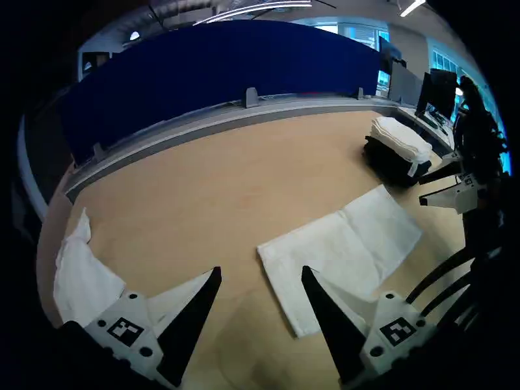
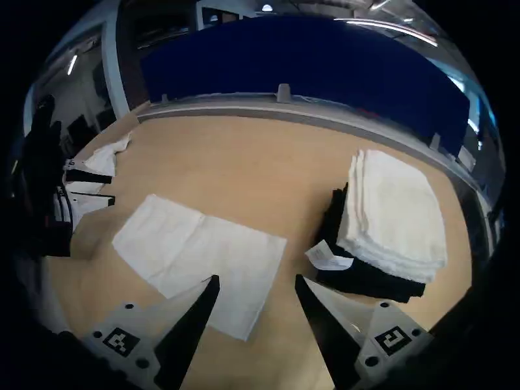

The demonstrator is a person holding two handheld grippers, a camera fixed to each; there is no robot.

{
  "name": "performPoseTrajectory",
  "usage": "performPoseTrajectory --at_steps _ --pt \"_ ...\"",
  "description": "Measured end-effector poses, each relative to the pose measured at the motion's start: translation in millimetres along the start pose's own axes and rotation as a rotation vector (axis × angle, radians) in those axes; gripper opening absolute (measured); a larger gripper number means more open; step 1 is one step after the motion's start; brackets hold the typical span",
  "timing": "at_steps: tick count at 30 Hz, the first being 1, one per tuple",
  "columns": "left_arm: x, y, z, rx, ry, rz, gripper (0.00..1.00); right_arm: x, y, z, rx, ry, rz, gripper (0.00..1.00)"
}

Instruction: Fold towel

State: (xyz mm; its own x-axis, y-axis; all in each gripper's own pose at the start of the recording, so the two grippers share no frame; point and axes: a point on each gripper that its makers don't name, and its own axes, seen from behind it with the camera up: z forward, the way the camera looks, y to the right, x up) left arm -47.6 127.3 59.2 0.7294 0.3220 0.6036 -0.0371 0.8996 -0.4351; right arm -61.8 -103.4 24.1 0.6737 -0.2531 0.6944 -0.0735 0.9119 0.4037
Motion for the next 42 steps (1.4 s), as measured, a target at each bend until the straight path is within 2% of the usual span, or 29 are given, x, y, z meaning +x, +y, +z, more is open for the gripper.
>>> performPoseTrajectory --at_steps 8,12,23,30,42 --pt "-18 -14.0 -27.6 0.052 0.010 -0.040 0.92 -7 -9 -5.1 0.047 -0.019 -0.028 0.90" --pt "-30 -21.4 -44.8 0.083 0.014 -0.072 0.92 -12 -15 -7.4 0.069 -0.031 -0.051 1.00" --pt "-66 -32.9 -87.6 0.152 0.010 -0.166 0.92 -30 -27 -10.3 0.092 -0.064 -0.106 1.00" --pt "-83 -34.9 -106.8 0.174 0.009 -0.201 0.92 -43 -29 -12.0 0.098 -0.090 -0.124 1.00" --pt "-100 -37.4 -127.2 0.197 0.005 -0.218 0.92 -73 -32 -13.8 0.090 -0.135 -0.136 1.00"
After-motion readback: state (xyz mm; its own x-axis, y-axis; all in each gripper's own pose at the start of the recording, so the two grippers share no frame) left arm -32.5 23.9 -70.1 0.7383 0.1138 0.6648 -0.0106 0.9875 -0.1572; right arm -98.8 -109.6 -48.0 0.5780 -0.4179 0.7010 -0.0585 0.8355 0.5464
